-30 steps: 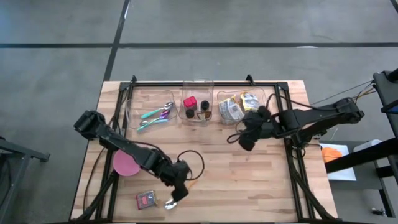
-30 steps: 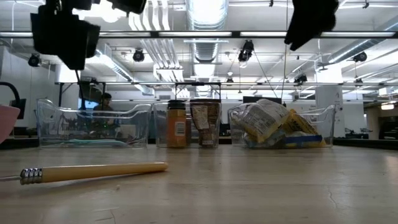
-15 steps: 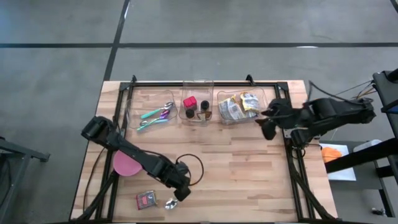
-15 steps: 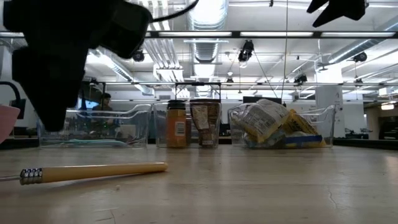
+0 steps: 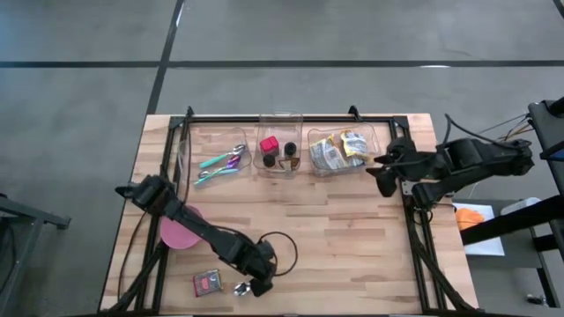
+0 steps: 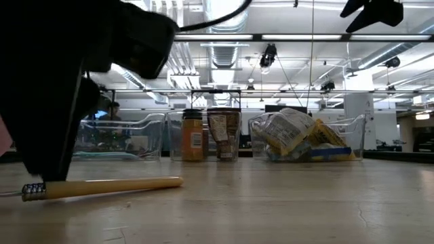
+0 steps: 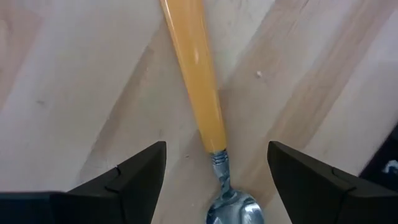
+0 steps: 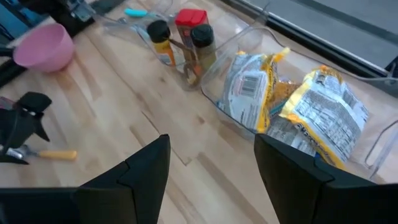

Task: Pick & Place Food Item
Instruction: Put the yellow spoon into the left transparent bin

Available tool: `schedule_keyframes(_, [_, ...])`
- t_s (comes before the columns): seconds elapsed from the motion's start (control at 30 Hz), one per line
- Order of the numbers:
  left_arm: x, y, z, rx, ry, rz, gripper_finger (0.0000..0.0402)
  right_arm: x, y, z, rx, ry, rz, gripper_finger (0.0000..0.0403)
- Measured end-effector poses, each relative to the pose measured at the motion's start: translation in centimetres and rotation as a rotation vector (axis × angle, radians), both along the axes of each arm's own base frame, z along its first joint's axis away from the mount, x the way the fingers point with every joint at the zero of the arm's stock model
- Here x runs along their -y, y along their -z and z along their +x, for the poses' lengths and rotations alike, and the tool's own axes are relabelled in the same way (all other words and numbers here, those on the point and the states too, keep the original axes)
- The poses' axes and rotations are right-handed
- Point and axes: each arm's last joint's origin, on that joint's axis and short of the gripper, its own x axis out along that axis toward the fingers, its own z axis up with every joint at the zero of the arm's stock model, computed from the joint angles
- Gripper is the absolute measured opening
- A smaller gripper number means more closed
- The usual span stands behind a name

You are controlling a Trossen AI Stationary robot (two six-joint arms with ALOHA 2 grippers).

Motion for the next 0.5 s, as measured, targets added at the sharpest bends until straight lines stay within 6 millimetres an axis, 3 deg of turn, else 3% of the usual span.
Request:
schedule_keyframes(0.3, [0.0, 1.7, 0.1, -0.074, -0.024, 0.016, 0.0275, -0.2, 2.4, 0.4, -0.067, 0.011, 0.019, 0.0228])
schedule_keyframes(0.5, [-0.1, 1.8, -0.1, -0.088, -0.006, 0.038, 0.0179, -0.3, 3.2, 0.6, -0.086, 0.001, 0.038, 0.0228])
